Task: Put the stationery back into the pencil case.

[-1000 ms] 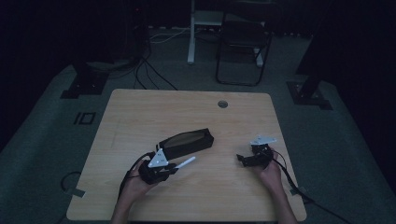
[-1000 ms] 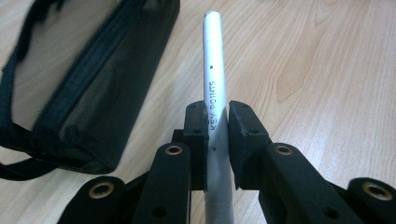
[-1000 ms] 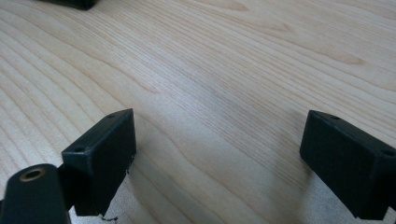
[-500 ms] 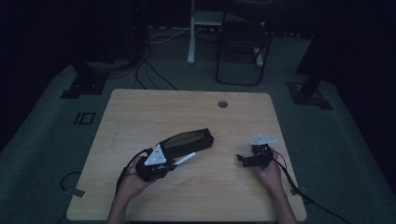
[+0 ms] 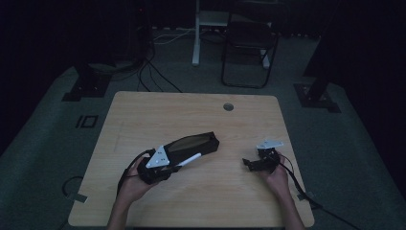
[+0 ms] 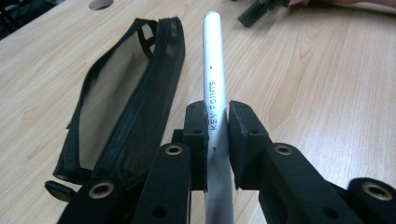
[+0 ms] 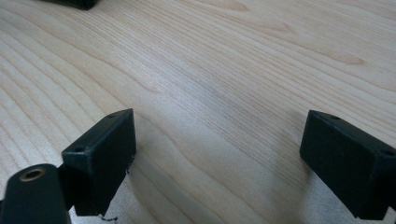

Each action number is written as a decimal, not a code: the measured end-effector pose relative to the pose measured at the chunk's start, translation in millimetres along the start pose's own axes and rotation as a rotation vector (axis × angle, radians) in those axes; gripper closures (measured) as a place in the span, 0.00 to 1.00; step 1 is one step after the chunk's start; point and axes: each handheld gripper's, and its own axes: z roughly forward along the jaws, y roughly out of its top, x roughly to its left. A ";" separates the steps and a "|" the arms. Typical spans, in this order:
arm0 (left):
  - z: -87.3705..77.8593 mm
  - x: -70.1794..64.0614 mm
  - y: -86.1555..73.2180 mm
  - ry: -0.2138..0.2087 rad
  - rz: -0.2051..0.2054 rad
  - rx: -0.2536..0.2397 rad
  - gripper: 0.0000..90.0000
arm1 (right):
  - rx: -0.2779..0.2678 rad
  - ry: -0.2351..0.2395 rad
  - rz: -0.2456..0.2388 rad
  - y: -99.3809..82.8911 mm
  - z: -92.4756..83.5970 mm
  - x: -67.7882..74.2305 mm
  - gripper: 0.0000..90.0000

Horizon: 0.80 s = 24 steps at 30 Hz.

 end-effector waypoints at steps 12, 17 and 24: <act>-9.6 4.4 7.2 0.016 0.012 -0.016 0.87 | 0.000 0.000 0.000 0.0 0.0 0.0 0.12; -12.7 6.3 10.4 0.023 0.020 -0.021 0.87 | 0.000 0.000 0.000 0.0 0.0 0.0 0.12; -18.6 9.3 17.8 0.033 0.032 -0.032 0.87 | 0.000 0.000 0.000 0.0 0.0 0.0 0.12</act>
